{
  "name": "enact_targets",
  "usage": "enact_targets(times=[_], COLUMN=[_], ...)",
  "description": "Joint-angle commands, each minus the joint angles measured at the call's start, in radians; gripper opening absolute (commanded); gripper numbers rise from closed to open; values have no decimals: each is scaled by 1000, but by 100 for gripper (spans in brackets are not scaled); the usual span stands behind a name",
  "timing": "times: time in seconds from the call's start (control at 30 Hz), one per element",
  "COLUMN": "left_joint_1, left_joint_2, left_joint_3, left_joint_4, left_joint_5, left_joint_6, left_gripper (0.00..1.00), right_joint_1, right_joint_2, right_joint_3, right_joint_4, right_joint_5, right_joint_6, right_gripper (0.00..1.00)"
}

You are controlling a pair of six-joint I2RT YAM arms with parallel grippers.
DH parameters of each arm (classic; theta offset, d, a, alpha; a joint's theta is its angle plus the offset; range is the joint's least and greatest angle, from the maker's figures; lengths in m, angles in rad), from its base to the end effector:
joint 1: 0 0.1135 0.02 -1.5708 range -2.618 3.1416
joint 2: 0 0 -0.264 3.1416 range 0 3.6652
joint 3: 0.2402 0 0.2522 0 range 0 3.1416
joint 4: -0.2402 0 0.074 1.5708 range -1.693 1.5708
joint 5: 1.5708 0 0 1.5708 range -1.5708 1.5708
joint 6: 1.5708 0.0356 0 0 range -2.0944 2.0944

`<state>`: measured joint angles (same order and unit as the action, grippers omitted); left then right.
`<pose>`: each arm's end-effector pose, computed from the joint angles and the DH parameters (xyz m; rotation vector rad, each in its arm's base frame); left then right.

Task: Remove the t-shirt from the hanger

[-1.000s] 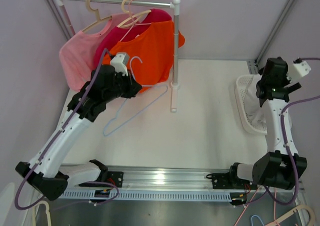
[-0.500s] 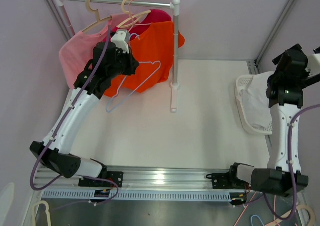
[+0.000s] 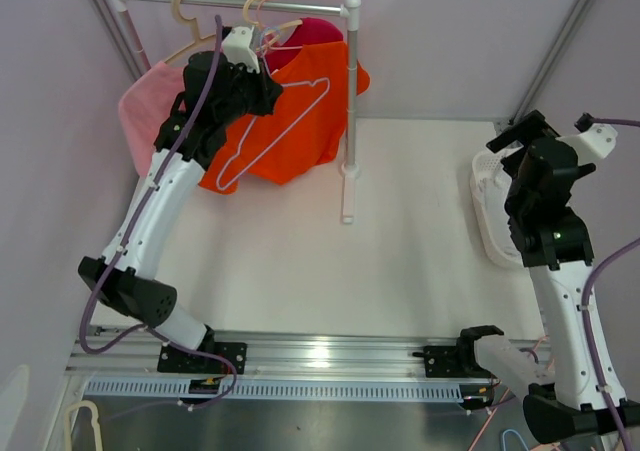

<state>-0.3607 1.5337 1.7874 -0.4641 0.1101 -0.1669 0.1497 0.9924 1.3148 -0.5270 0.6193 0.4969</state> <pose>0.3160 -0.1234 0.4740 0.2545 1.7870 -0.4763 0.1908 0.0079 0.4482 0.7217 1.5806 -0.0754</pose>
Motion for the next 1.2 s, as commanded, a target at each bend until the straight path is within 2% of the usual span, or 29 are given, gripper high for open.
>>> enact_targets(times=[0.0,0.03,0.1,0.13,0.23,0.4,0.73,0.97,1.17], left_joint_1=[-3,-3,-4,-4,-4,-11,-47,-58,-70], left_joint_2=[54,83,178,209,308,420,522,551,485], left_joint_3=[133,247,326,434,570,699,644,636,497], left_joint_4=[90,70,9,-5,-28,-42,117,122,140], left_joint_5=[59,66,65,60,59,97,184,224,338], left_joint_6=[24,18,17,17,12,-5,-42,-68,-46], left_gripper=[1,0,1,0,1,1,1,1,1], right_joint_1=[5,7,10,11,13,13,13,13,13], right_joint_2=[-12,-12,-15,-17,-41,-55,-107,-147,-144], right_joint_3=[-14,-14,-19,-22,-43,-48,-86,-121,-132], right_joint_4=[62,64,61,62,85,91,130,130,124], right_joint_5=[-29,-38,-58,-61,-63,-56,-81,-79,-121], right_joint_6=[-20,-20,-31,-35,-57,-78,-57,-77,-57], right_gripper=[99,99,99,99,99,100,99,100,99])
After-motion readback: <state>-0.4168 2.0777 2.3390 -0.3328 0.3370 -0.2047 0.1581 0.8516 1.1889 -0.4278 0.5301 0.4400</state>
